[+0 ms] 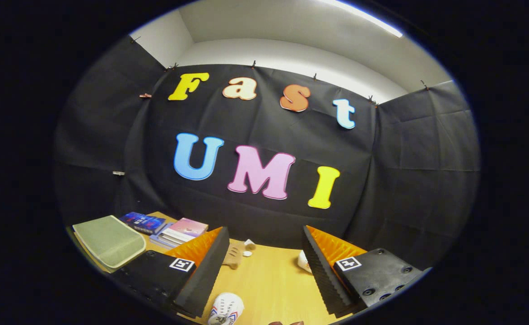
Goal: Open the storage box then place both shoes into the box .Put the left shoe in first, then the right shoe, with the right side of both shoes facing outward in a uniform manner.
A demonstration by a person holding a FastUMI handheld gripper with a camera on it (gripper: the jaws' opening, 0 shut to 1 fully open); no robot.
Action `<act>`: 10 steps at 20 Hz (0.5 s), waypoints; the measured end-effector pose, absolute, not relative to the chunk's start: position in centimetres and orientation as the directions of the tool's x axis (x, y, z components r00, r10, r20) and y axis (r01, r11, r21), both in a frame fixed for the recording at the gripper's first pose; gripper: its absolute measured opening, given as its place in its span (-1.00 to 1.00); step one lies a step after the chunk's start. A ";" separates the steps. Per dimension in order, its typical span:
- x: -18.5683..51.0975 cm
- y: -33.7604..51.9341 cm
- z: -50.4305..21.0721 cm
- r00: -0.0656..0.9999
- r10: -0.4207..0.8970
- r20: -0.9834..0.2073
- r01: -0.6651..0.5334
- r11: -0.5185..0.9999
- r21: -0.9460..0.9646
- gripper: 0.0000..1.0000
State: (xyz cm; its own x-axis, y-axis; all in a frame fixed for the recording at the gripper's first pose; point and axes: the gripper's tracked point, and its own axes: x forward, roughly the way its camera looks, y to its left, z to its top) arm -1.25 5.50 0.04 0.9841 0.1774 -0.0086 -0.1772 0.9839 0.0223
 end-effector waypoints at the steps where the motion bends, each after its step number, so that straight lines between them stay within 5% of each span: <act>1: -1.2 6.6 -0.2 0.975 0.220 -0.018 -0.219 0.975 0.045 0.95; 10: -2.3 20.6 -3.2 0.764 0.639 -0.087 -0.569 0.731 0.375 0.96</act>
